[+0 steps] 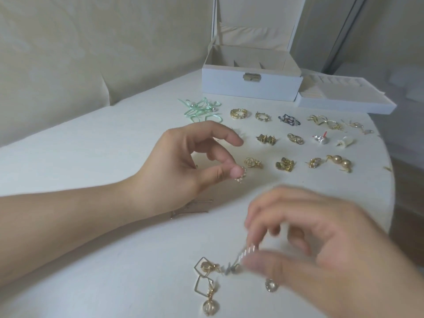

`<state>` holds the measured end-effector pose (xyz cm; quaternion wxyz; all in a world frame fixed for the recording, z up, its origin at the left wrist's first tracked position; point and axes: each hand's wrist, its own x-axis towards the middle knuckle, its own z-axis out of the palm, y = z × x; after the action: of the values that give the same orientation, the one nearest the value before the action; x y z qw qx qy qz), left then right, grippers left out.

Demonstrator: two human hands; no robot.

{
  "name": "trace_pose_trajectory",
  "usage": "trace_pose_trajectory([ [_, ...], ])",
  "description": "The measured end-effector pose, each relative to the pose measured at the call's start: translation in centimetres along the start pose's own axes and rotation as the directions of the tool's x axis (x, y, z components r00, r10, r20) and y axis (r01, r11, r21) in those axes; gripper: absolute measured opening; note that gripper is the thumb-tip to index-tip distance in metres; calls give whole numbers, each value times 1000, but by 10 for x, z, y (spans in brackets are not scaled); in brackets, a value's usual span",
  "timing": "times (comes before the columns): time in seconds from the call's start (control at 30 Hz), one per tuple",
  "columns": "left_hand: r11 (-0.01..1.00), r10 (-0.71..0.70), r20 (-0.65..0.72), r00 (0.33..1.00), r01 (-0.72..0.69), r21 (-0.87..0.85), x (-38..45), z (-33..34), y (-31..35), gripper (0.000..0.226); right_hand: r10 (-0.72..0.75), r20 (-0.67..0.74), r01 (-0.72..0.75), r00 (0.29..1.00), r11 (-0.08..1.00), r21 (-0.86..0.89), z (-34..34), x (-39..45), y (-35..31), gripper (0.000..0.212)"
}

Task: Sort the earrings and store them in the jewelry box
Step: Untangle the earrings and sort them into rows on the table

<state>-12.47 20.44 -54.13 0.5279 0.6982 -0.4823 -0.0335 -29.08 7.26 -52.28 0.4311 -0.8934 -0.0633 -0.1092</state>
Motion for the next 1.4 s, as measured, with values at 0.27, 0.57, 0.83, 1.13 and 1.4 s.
trace_pose_trajectory([
  [0.27,961,-37,61,997,52,-273,2,-2,-2,30,292,-184,-173,939,860,480,-11,38,16,22],
  [0.57,972,-59,106,993,82,-221,1,-1,-2,28,365,-119,-238,924,789,567,-8,42,19,25],
  [0.83,995,3,120,993,8,-96,-1,-1,1,24,384,-111,-252,917,772,584,-6,40,20,29],
  [1.13,976,193,159,968,-206,69,-4,1,-1,19,353,-46,-243,935,728,641,-5,36,20,31],
  [1.4,990,59,98,993,-46,-136,-4,1,-4,6,258,22,-223,966,788,574,-15,27,31,32],
])
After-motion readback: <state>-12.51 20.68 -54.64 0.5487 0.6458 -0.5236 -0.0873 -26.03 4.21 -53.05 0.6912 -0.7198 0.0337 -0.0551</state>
